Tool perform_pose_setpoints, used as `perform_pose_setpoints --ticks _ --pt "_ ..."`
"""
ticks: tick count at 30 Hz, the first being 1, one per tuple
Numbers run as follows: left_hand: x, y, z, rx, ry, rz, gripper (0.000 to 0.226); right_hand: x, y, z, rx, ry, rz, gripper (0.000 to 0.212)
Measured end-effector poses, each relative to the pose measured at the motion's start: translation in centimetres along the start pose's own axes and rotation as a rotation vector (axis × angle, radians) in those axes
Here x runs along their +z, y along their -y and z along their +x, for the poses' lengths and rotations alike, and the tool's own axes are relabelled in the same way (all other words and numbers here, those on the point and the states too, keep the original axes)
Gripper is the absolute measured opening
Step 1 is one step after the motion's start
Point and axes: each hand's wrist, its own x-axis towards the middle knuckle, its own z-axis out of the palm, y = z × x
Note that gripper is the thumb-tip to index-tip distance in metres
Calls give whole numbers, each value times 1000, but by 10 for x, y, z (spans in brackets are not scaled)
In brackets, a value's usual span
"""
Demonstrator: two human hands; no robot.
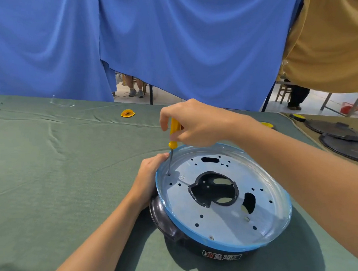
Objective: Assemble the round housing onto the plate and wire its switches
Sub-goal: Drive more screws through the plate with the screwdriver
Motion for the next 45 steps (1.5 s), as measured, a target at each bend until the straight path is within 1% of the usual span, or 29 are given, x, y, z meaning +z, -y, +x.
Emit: perform_pose_setpoints --ticks 1,3,5,7,8,10,13,14,15,17,18,19,21,23,24,26,28,29,30,32,34,35,36,38,39,40,41,43,45 --pt "0 1 0 6 1 -1 31 2 2 1 -6 -50 -10 9" --pt "-1 0 -1 14 1 -3 32 7 3 3 27 -107 -53 22" --pt "0 0 -1 23 -2 4 37 10 1 4 89 -89 -118 34" --pt "0 -1 -1 24 -13 13 41 10 1 3 109 -9 -101 41" --pt "0 -1 -1 22 -18 12 43 8 2 2 87 23 -40 38" --pt "0 -2 -1 15 -15 7 46 7 2 3 27 -3 48 28" --pt "0 -1 -1 13 -20 13 44 10 5 4 5 -131 -12 20" --pt "0 -1 -1 14 -21 14 42 12 6 4 28 -141 -25 24" --pt "0 -1 -1 14 -20 15 41 12 6 5 55 -121 -28 30" --pt "0 -1 -1 18 -13 21 46 10 5 4 83 -3 -40 34" --pt "1 -1 -1 17 -7 22 45 8 5 3 70 51 -31 31" --pt "1 -1 -1 13 -4 15 41 6 5 2 47 71 -9 25" --pt "0 -1 -1 7 -3 0 33 5 5 1 0 19 27 18" --pt "-1 0 -1 12 -14 10 35 8 8 2 -9 -79 7 15" --pt "-1 0 -1 17 -18 20 37 9 8 2 10 -97 -8 19" --pt "0 -1 -2 22 -13 32 41 10 9 3 56 -14 -22 30" --pt "1 -3 -4 10 -11 32 49 5 10 1 45 81 14 32" --pt "2 -3 -4 3 -13 27 50 2 10 1 26 82 42 31" --pt "1 -3 -3 1 -17 22 49 1 9 2 4 51 59 30" --pt "1 -3 -3 4 -19 20 38 4 11 3 -22 -66 32 24" --pt "0 -2 -3 10 -16 31 33 7 11 4 4 -134 7 29" --pt "0 -2 -3 10 -18 35 35 8 11 5 26 -114 0 32" --pt "1 -2 -3 11 -19 36 39 8 11 4 43 -57 -16 33" --pt "1 -2 -4 9 -16 39 49 6 10 2 37 67 -21 25" --pt "1 -3 -4 8 -12 40 50 5 10 1 24 82 -3 21" --pt "1 -2 -4 10 -7 40 50 5 10 1 16 62 4 19" --pt "0 -3 -4 14 -2 38 48 6 12 1 19 21 -22 20" --pt "0 -4 -5 24 7 30 44 9 14 2 61 -61 -156 32" --pt "0 -4 -5 30 10 30 44 9 13 4 103 -34 -201 45"
